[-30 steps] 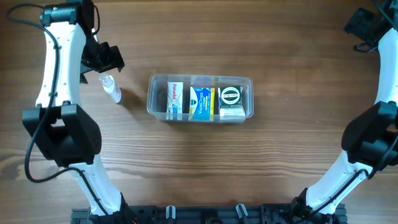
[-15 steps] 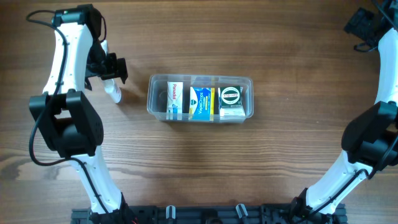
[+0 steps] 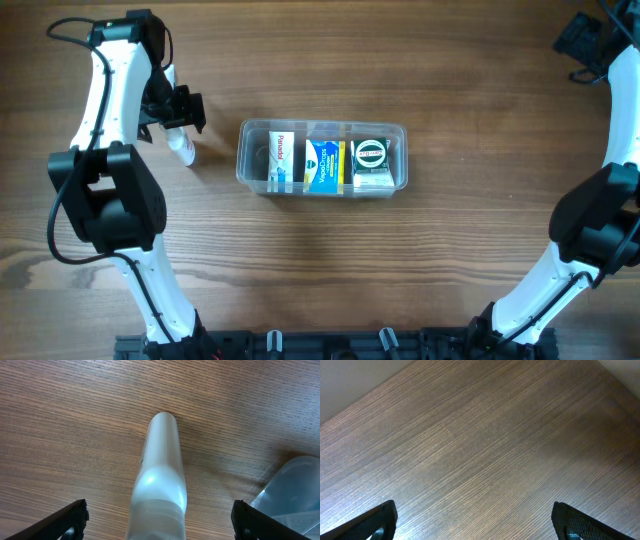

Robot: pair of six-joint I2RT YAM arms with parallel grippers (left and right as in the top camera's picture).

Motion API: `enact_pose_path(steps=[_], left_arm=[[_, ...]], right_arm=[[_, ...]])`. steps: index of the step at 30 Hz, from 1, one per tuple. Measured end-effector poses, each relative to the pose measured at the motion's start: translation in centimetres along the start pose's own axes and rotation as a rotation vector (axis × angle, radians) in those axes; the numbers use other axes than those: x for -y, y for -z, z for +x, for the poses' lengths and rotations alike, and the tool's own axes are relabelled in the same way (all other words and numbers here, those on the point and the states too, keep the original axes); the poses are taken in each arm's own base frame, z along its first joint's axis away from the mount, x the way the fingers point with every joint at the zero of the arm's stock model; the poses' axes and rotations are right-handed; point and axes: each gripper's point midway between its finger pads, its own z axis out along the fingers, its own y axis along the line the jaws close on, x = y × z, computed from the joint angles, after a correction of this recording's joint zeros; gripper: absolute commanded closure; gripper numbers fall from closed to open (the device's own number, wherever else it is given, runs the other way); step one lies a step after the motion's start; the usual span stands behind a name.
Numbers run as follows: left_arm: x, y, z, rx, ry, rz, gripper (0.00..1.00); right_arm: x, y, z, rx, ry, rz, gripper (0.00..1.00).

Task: Pack container
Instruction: 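Lower the left gripper and grasp the white spray bottle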

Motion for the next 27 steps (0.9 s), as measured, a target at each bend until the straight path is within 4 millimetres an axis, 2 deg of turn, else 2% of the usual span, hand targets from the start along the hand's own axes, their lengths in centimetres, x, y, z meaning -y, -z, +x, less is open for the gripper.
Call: enact_pose_path(steps=[6, 11, 22, 23, 25, 27], left_arm=[[0.0, -0.1, 0.2, -0.006, -0.001, -0.001, 0.07], [-0.1, -1.9, 1.9, -0.081, -0.005, -0.011, 0.07], [0.0, -2.1, 0.6, -0.029, -0.002, -0.004, 0.08], [0.0, -2.1, 0.5, -0.025, -0.002, -0.003, 0.11], [0.1, -2.1, 0.0, -0.005, -0.001, -0.001, 0.3], [0.1, -2.1, -0.1, 0.001, -0.003, 0.0, 0.44]], right_arm=[[0.0, 0.0, 0.0, 0.0, 0.0, 0.0, 0.0], [0.0, 0.0, 0.0, 0.0, 0.0, 0.0, 0.0], [0.0, 0.0, 0.0, 0.0, 0.0, 0.0, 0.0], [0.0, 0.0, 0.0, 0.0, 0.0, 0.0, 0.0], [0.0, 0.0, 0.0, 0.0, 0.0, 0.0, 0.0], [0.0, 0.0, 0.0, 0.0, 0.0, 0.0, 0.0]])
